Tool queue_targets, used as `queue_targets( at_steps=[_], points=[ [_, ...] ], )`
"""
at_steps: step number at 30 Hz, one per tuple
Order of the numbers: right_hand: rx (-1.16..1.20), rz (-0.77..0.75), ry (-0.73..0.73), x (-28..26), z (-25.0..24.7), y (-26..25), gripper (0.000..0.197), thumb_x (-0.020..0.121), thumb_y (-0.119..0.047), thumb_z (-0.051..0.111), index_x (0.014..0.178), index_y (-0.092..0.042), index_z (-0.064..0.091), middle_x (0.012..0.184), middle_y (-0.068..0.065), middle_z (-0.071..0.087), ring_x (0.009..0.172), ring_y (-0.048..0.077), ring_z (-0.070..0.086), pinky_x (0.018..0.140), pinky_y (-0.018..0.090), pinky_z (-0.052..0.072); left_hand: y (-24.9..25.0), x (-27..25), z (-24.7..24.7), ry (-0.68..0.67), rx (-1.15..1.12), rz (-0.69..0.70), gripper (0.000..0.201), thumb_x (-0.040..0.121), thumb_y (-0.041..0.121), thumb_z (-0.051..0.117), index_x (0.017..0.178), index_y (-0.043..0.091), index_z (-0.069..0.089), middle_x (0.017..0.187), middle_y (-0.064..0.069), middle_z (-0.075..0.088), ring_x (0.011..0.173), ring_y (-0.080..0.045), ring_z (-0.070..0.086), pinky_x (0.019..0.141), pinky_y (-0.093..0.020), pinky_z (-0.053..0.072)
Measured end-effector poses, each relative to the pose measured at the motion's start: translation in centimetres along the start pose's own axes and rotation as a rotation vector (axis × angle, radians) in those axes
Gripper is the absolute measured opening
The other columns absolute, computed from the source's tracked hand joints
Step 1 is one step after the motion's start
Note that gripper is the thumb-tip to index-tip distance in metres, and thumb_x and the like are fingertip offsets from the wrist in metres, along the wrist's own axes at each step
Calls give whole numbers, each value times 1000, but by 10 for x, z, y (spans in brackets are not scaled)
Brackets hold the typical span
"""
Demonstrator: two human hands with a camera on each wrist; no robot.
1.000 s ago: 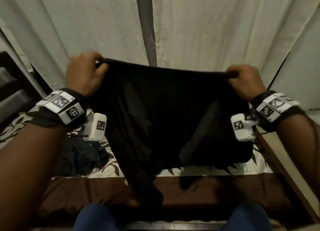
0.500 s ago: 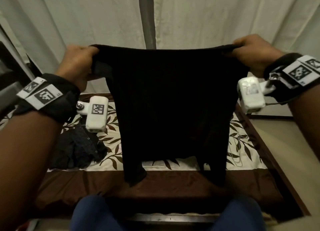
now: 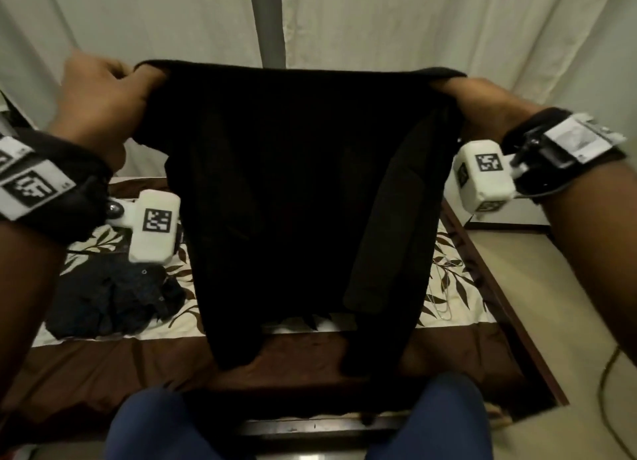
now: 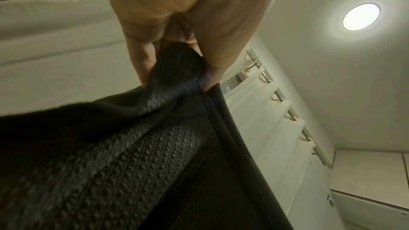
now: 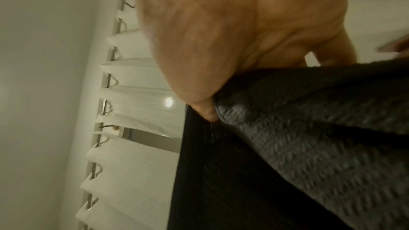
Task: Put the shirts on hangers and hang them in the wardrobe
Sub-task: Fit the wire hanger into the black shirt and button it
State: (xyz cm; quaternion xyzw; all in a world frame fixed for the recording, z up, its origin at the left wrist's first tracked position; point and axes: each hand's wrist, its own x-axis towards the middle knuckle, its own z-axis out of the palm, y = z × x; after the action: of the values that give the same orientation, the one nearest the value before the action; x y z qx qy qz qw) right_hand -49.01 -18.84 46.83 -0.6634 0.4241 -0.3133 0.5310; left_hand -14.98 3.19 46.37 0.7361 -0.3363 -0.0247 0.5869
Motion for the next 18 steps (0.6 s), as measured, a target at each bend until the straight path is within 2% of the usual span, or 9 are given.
queue_targets(
  at_steps=[2, 4, 6, 8, 11, 13, 14, 16, 18],
  points=[
    [22, 58, 5, 3, 6, 14, 25, 98, -30, 54, 100, -14, 72, 88, 5, 73, 77, 17, 69, 74, 28, 53, -6, -8, 10, -23, -23, 13, 26, 78, 39, 65, 64, 19, 57, 63, -4, 52, 45, -9, 53, 37, -21, 40],
    [-35, 55, -62, -1, 15, 29, 25, 100, -19, 45, 83, -13, 63, 84, 8, 62, 65, 9, 59, 65, 27, 43, -11, -15, 20, -21, -71, 1, 24, 81, 32, 64, 63, 19, 58, 63, -4, 54, 48, -9, 55, 40, -21, 43],
    [-100, 57, -66, -7, 24, 42, 22, 99, -16, 45, 79, -14, 55, 84, 9, 54, 67, 9, 52, 68, 29, 38, -17, -17, 29, -25, -100, -18, 21, 83, 26, 65, 64, 18, 59, 61, -1, 56, 51, -10, 57, 45, -23, 47],
    [18, 96, -104, -12, 30, 51, 19, 98, -17, 46, 86, -12, 59, 86, 11, 58, 80, 20, 57, 78, 32, 45, -24, -23, 35, -81, -172, -91, 5, 86, 21, 67, 83, 20, 63, 75, -1, 64, 57, -9, 61, 49, -23, 51],
    [218, 185, -120, -10, 45, 60, 17, 93, -22, 50, 93, -11, 62, 94, 13, 60, 96, 30, 57, 91, 40, 47, -43, -39, 50, -113, -26, -127, 45, 74, 37, 79, 112, 23, 59, 100, -3, 66, 81, -16, 66, 65, -31, 55],
    [223, 206, -126, -9, 65, 63, 18, 89, -22, 51, 95, -10, 63, 101, 15, 59, 102, 32, 53, 101, 45, 43, -43, -64, 68, -298, 4, -34, 40, 75, 38, 83, 107, 23, 64, 94, 1, 69, 86, -15, 68, 72, -32, 55],
    [204, 221, -145, -6, 73, 67, 15, 86, -22, 53, 91, -11, 61, 97, 13, 58, 100, 32, 52, 102, 46, 44, -39, -80, 77, -487, -34, -10, 37, 77, 35, 83, 107, 21, 67, 94, 1, 71, 87, -12, 70, 74, -32, 56],
    [173, 261, -192, -23, 98, 63, 11, 89, -20, 50, 85, -13, 56, 91, 7, 57, 90, 26, 57, 110, 49, 42, -35, -110, 97, -853, -62, -21, 55, 74, 37, 83, 122, 21, 63, 110, 4, 71, 101, -9, 68, 87, -32, 56],
    [177, 331, -237, -32, 121, 62, 21, 98, -14, 39, 82, -15, 52, 88, 4, 54, 82, 18, 56, 111, 46, 41, -41, -129, 118, -926, 62, 59, 79, 67, 43, 88, 134, 24, 50, 124, 9, 60, 113, -8, 60, 95, -32, 52]
  ],
)
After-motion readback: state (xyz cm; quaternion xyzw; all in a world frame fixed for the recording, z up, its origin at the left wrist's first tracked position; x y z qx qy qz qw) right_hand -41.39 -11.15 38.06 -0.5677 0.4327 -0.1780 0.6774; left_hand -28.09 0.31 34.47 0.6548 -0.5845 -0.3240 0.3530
